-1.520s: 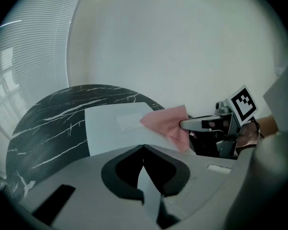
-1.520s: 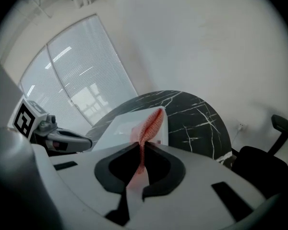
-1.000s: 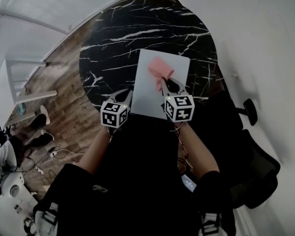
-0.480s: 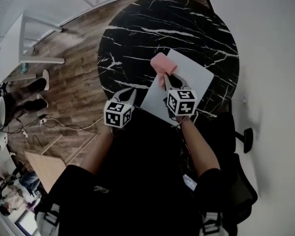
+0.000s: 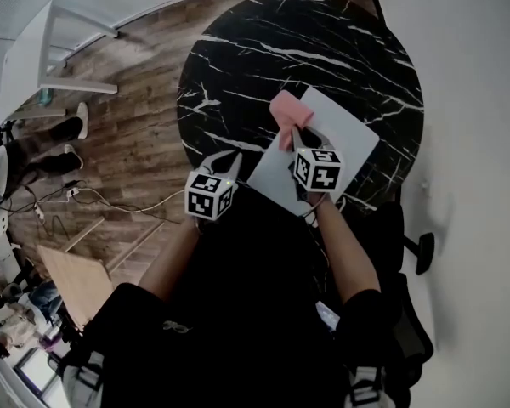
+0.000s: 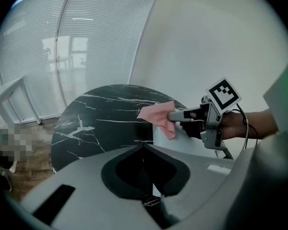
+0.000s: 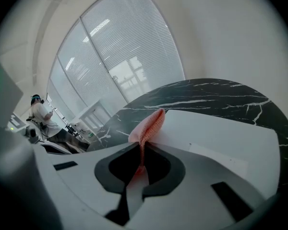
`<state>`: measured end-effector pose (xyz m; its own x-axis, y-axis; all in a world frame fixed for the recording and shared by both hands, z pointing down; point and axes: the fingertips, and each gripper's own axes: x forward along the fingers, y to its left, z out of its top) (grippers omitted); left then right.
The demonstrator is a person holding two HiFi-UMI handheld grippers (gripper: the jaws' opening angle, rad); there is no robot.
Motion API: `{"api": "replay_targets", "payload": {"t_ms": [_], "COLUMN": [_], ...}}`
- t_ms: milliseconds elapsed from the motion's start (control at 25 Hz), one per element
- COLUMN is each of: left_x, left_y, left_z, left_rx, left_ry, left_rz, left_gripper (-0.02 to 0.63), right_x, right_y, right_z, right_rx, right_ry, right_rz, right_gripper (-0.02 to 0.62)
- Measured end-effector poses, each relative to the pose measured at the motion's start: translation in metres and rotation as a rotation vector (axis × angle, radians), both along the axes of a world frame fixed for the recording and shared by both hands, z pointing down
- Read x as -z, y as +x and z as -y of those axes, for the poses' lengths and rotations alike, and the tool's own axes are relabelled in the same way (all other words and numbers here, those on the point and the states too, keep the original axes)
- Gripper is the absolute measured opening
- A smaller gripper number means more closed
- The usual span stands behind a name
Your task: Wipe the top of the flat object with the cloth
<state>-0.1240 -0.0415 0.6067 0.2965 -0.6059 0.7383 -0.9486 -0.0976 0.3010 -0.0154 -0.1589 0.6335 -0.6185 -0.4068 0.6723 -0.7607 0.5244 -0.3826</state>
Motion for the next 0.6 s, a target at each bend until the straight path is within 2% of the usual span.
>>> {"api": "replay_targets", "payload": {"t_ms": [600], "left_x": [0.007], "left_y": [0.031], "left_z": [0.018], "left_rx": [-0.125], "left_ry": [0.001], "left_rz": [0.02], "left_gripper": [-0.001], "right_x": [-0.005], "right_y": [0.033], "right_z": [0.002], "right_rx": [-0.068], "right_ry": [-0.023], "right_rz": [-0.065], "right_gripper": [0.008]}}
